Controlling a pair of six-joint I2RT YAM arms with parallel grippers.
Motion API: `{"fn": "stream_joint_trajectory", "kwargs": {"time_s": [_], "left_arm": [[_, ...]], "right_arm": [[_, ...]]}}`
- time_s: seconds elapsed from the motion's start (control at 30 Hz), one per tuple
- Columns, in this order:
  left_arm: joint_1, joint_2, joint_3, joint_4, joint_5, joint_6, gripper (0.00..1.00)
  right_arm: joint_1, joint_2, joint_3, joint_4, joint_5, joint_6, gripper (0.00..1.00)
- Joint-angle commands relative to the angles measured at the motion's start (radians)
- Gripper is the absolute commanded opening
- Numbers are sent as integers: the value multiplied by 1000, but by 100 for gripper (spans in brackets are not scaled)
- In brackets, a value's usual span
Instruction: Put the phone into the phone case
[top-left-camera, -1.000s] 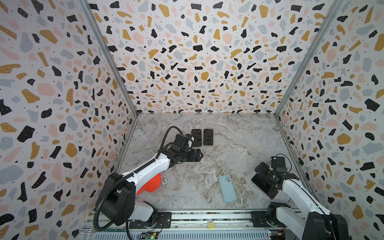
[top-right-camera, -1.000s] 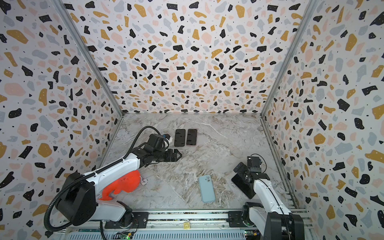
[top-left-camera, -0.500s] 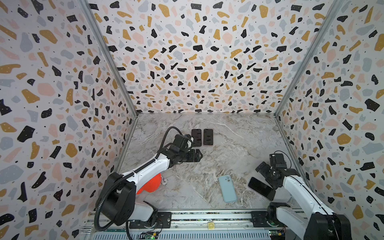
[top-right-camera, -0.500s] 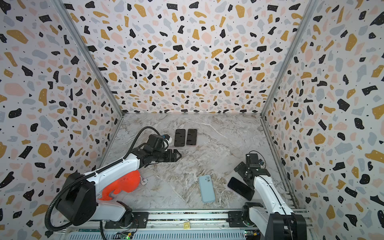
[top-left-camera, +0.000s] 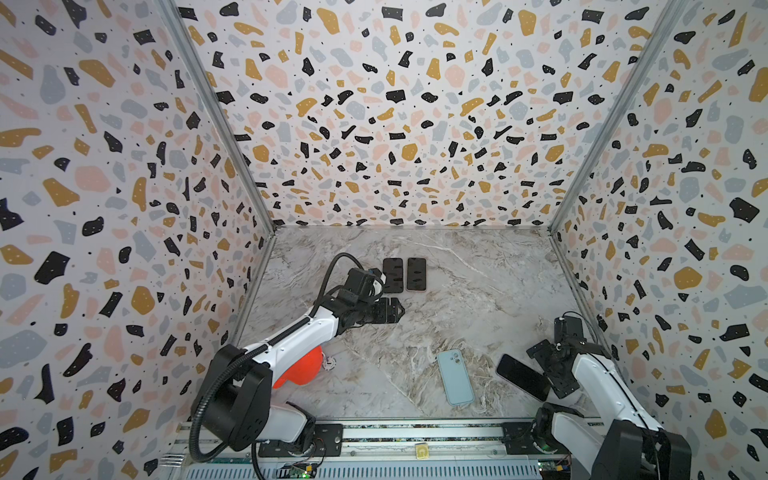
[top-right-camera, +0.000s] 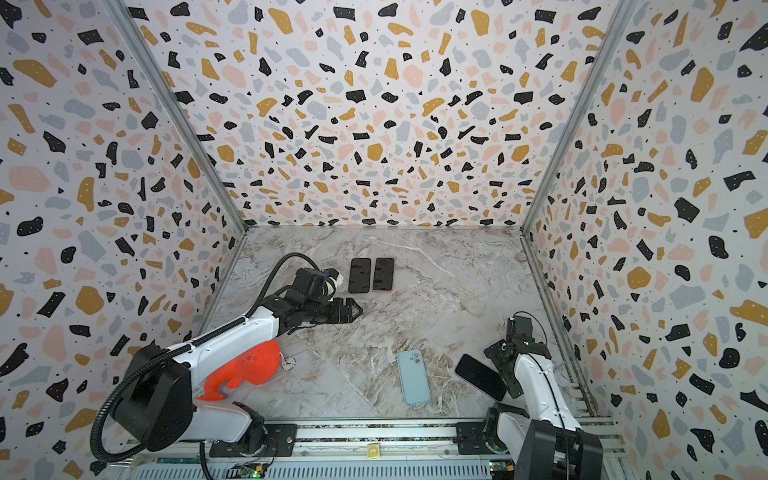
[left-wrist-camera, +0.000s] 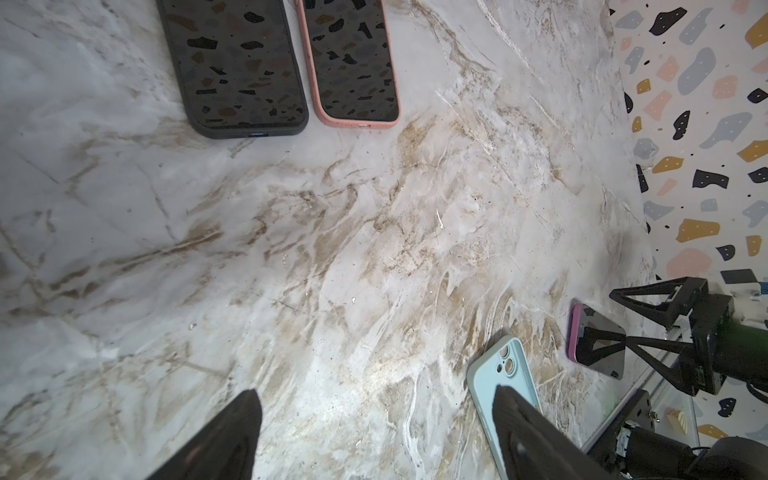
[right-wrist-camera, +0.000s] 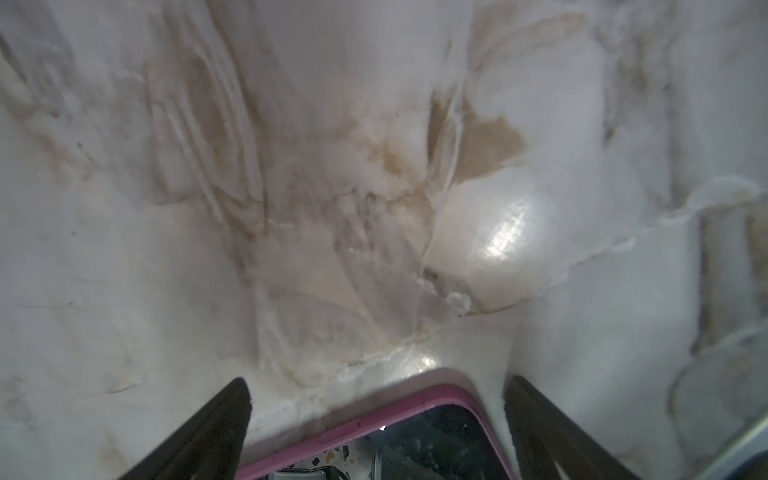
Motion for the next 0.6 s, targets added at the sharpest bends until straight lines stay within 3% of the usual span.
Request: {"fn": "stream_joint_trajectory", "kwargs": {"time_s": [0.0,0.57], "left_arm": [[9,-33,-18,35,18,-1,88],[18,-22,-26,51,30,-8,88]], "right_arm": [[48,-11,-46,-43,-85,56,93],[656,-101,-92,-31,-202,470,87]]}}
